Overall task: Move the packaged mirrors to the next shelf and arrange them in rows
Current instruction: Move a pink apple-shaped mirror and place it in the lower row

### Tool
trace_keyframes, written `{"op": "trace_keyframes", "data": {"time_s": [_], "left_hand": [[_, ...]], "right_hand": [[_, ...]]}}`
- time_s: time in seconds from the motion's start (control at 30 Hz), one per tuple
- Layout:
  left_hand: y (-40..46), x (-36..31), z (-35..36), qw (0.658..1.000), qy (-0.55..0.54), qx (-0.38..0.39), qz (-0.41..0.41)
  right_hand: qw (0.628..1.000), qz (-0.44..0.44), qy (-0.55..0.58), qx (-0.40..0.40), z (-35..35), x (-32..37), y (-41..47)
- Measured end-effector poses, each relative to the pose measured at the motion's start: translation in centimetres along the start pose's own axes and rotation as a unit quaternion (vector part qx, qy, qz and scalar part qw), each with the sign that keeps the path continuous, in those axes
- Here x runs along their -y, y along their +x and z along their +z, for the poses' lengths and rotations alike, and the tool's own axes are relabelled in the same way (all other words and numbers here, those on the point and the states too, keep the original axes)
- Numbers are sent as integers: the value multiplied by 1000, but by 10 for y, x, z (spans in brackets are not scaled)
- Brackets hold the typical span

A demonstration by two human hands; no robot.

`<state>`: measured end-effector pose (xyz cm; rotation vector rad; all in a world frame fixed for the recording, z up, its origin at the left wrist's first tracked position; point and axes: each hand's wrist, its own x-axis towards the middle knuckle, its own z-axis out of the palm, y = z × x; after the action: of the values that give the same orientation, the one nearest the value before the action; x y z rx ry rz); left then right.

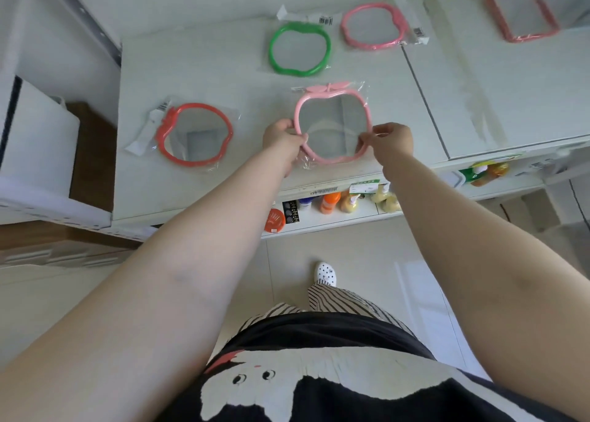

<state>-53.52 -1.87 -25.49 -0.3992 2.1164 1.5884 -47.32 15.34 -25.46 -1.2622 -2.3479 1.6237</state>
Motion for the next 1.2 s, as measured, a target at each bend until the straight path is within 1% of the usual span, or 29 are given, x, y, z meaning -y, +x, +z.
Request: {"op": "trace_keyframes", "data": {"time_s": [0.1, 0.17, 0.23, 0.3, 0.43, 0.6, 0.73, 0.87, 1.1, 1.2], "left_hand": [[-14, 8, -2, 999, 10, 19, 30], [-24, 15, -2, 998, 16, 31, 44], [-34, 22, 2, 997, 11, 49, 54], [-45, 29, 8, 996, 3, 71, 59], [-67, 41, 31, 991, 7, 121, 54], [-90, 42, 74, 982, 39, 165, 77], [-105, 44, 120, 976, 39, 200, 70], [-131, 45, 184, 972, 38, 222, 72], [-178, 58, 313, 970, 45, 231, 67], [-190, 61, 358, 971, 55, 225, 62]], "right_hand": [[1000, -7, 2, -29, -10, -13, -30], [999, -4, 23, -45, -15, -24, -50], [996, 10, 59, -65, -21, -37, -67], [994, 31, 70, -84, -30, -50, -81], [988, 56, 81, -120, -57, -80, -98], [980, 79, 93, -158, -96, -110, -106], [971, 95, 117, -188, -136, -137, -103], [965, 97, 126, -211, -192, -170, -95], [963, 104, 113, -221, -307, -234, -71], [964, 109, 108, -219, -348, -255, -61]]}}
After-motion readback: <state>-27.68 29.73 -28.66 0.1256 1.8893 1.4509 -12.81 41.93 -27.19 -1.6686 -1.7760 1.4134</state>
